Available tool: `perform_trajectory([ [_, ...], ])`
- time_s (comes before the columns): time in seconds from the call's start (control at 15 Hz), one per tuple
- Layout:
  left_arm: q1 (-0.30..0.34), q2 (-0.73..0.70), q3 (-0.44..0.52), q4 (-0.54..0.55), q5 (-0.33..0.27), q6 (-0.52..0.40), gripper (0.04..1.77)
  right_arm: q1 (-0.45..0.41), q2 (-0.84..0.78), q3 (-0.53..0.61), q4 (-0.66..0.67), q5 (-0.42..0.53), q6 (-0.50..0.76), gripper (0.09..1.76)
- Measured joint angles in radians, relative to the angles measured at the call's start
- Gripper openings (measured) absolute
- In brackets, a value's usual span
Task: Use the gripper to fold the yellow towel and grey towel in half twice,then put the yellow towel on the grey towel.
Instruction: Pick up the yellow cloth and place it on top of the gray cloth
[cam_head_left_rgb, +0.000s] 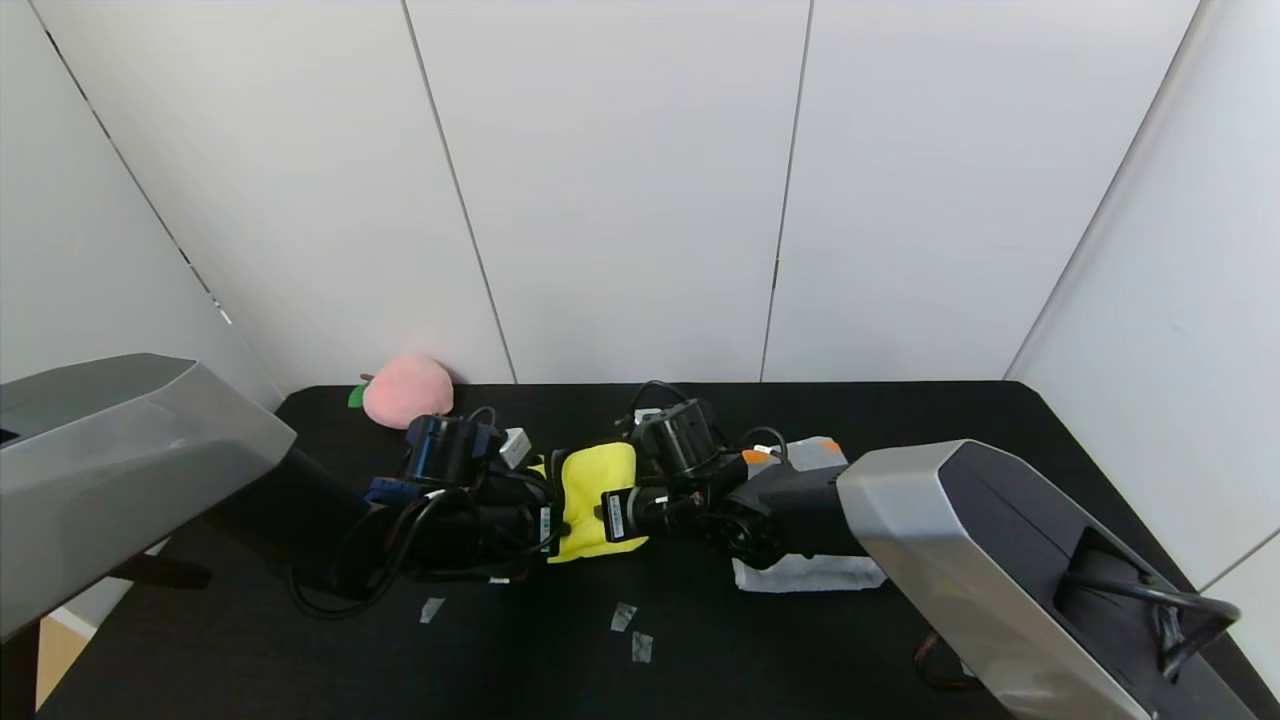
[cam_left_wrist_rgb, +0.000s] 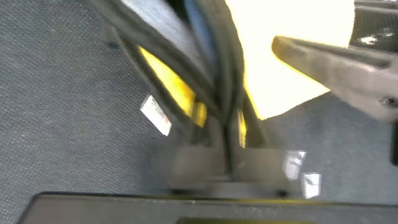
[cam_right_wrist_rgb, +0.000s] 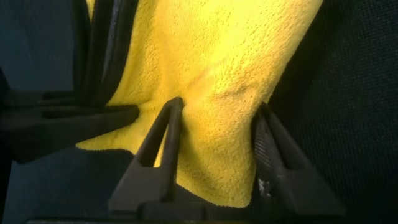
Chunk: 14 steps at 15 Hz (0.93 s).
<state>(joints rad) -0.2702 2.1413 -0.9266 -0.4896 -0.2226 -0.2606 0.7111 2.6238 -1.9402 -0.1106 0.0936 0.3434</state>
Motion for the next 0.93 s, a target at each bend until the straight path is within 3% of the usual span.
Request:
perform_trajectory([
  [0.07,0.000,0.001,0.000,0.000,0.000,0.000,0.18,0.000,0.000,0.000,0.000,0.000,0.000,0.35],
  [0.13,0.000,0.001,0.000,0.000,0.000,0.000,0.18,0.001,0.000,0.000,0.000,0.000,0.000,0.12],
  [0.93,-0.021,-0.078,0.000,0.027,0.026,-0.001,0.18,-0.005,-0.107,0.012,0.086,0.000,0.002,0.12],
])
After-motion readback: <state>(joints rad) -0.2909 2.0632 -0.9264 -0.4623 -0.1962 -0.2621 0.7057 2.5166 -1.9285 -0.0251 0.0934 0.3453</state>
